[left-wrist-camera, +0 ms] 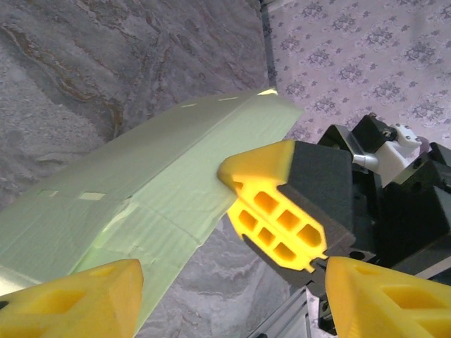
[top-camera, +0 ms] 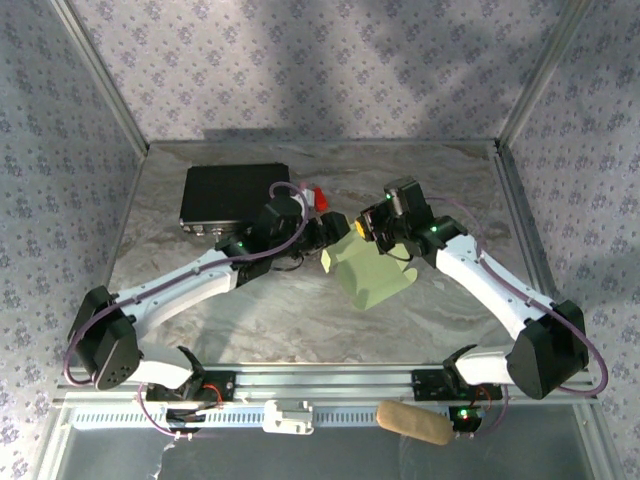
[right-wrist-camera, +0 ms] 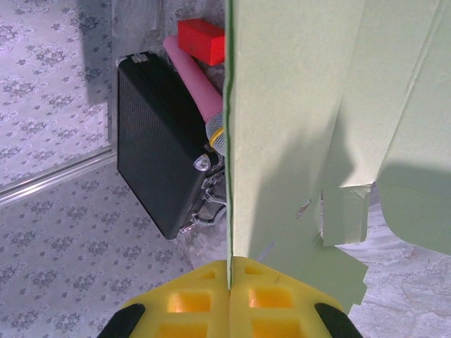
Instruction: Fold the paper box
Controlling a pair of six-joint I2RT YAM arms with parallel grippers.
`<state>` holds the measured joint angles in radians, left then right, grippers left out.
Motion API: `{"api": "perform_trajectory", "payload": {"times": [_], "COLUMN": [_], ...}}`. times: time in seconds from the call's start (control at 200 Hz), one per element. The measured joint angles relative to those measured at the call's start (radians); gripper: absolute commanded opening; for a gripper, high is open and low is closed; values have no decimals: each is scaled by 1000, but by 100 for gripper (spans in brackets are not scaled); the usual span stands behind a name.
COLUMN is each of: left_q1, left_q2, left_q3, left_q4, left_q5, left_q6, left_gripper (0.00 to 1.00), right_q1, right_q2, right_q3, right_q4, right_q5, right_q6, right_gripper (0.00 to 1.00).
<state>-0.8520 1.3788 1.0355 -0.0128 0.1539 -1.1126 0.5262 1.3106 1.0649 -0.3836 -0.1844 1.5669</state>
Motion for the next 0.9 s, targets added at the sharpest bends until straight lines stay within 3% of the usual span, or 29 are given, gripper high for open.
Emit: {"api": "perform_trajectory", "payload": {"times": [0.32, 0.899], "left_q1": [-32, -34], "left_q2": [48, 4], "left_q3": [2, -10], "left_q4": [57, 79], "left_q5": [14, -24], "left_q6": [-31, -10], "left_gripper": [69, 65], "right_q1": [6, 13], "right_q2": [0, -68], "right_q3": [-8, -74], "right_q4": [22, 75], "right_q5": [0, 2], "right_q6": [13, 41], "right_gripper": [0, 0]}}
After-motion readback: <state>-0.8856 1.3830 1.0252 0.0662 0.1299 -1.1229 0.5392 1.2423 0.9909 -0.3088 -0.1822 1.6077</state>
